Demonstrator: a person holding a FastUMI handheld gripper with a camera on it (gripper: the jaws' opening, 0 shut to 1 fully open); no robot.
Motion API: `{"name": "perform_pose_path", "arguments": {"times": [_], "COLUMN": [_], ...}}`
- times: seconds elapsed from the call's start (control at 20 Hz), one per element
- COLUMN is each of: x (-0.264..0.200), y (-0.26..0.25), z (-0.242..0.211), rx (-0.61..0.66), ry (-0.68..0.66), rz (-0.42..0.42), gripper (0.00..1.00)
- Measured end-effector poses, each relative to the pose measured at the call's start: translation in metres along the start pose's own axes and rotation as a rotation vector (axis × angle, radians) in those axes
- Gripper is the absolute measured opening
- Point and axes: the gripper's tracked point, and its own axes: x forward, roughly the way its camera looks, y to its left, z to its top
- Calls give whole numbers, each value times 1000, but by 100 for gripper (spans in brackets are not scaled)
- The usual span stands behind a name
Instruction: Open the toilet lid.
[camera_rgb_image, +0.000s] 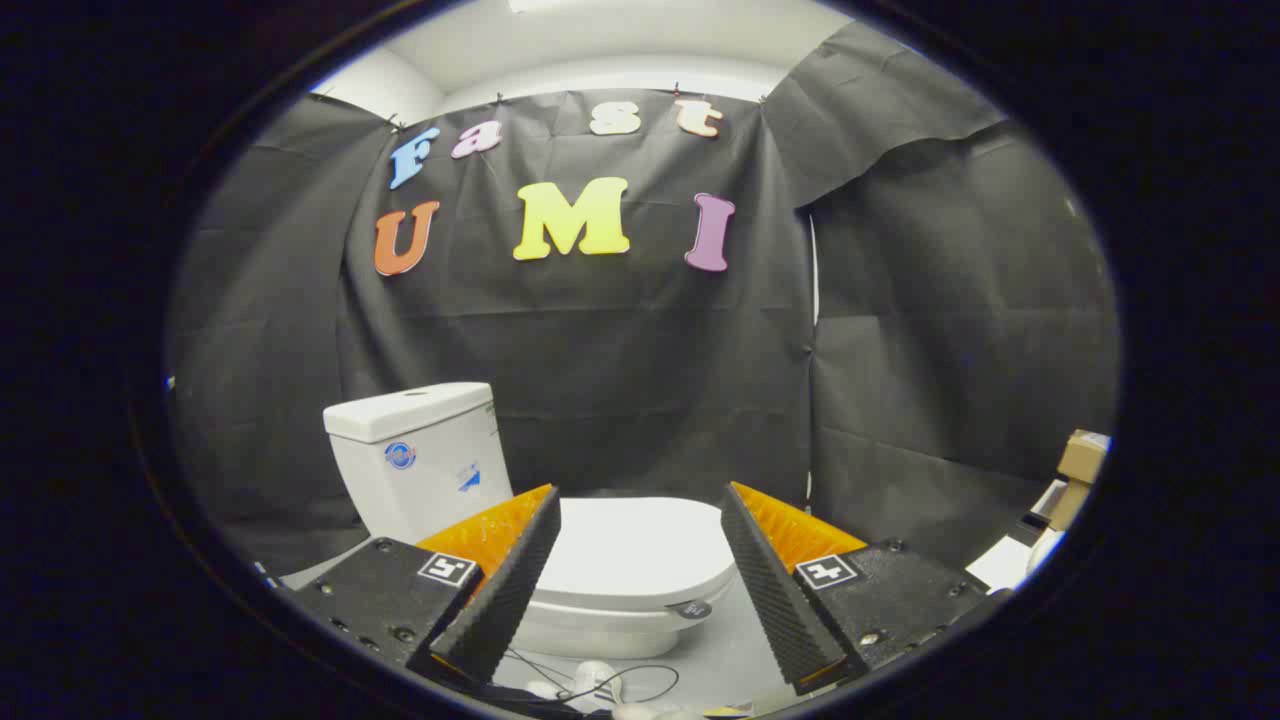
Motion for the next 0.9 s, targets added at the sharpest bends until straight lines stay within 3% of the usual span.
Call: {"name": "perform_pose_path", "arguments": {"times": [0.9], "x": [4], "y": [13], "z": [-7], "rx": [-20], "ry": [8], "rz": [32], "gripper": [100]}}
